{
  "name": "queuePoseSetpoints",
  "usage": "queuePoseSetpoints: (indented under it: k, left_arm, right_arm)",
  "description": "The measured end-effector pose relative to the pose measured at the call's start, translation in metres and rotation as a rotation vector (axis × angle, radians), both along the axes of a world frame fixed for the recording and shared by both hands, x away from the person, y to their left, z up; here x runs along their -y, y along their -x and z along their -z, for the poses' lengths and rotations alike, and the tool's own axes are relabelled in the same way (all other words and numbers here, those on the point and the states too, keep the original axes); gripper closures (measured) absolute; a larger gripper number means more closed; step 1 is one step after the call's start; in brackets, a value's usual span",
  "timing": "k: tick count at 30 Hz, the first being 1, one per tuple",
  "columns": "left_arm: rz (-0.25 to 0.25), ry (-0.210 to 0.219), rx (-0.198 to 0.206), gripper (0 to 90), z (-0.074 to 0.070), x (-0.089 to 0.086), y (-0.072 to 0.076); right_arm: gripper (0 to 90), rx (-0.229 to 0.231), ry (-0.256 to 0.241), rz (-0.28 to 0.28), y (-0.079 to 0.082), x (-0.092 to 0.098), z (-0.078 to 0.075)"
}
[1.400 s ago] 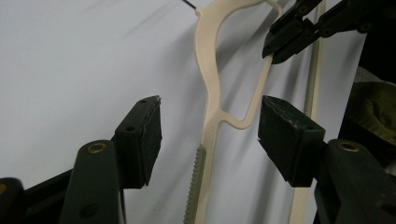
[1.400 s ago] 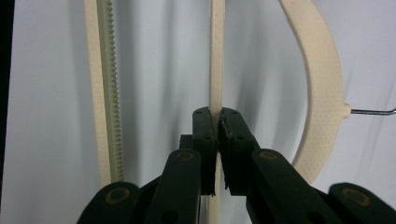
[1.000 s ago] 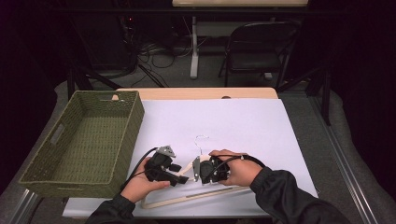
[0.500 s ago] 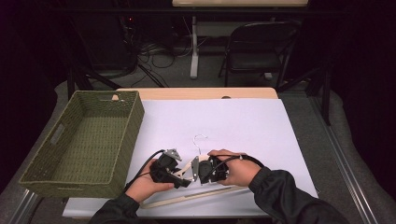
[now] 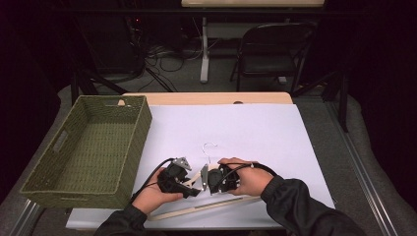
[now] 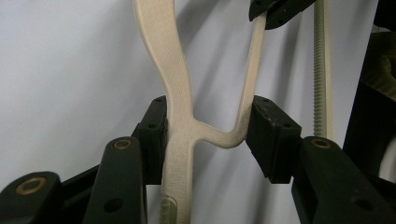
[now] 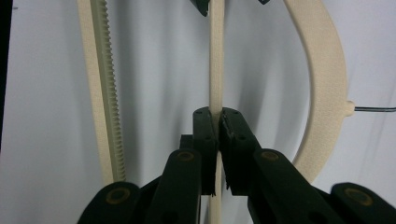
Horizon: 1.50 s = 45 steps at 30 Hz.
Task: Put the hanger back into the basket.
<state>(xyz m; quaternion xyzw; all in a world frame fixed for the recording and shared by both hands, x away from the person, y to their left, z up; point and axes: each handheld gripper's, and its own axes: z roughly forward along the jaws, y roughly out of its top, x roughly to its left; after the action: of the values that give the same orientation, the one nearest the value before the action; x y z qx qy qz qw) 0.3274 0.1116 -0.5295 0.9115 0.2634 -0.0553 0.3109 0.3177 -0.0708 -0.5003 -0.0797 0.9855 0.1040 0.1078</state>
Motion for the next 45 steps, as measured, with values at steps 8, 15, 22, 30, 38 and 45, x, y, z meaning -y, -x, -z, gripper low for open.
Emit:
queuePoseSetpoints:
  k: [8,15,22,30,38,45]
  left_arm:
    - [-0.006,0.028,-0.021,52.2,-0.001,-0.002,-0.001]
    - [0.001,0.001,0.000,54.1,-0.001,-0.002,0.001]
    - [0.008,-0.027,0.022,57.8,0.001,-0.002,0.003]
    - [0.014,-0.025,0.029,59.8,0.001,-0.002,0.006]
    - [0.018,-0.029,0.026,60.7,0.000,-0.002,0.007]
    - [0.010,-0.034,0.033,61.2,-0.002,-0.004,0.007]
  right_arm:
    - [85.0,-0.002,-0.006,-0.006,-0.001,0.001,-0.001]
    - [84.4,-0.003,-0.009,0.005,0.000,0.000,0.001]
    - [72.3,-0.050,-0.080,0.065,-0.004,0.006,-0.002]
    - [66.8,-0.104,-0.196,0.212,-0.010,0.037,-0.015]
    - [64.6,-0.116,-0.239,0.253,-0.006,0.052,-0.016]
    - [64.9,-0.115,-0.268,0.283,-0.008,0.060,-0.021]
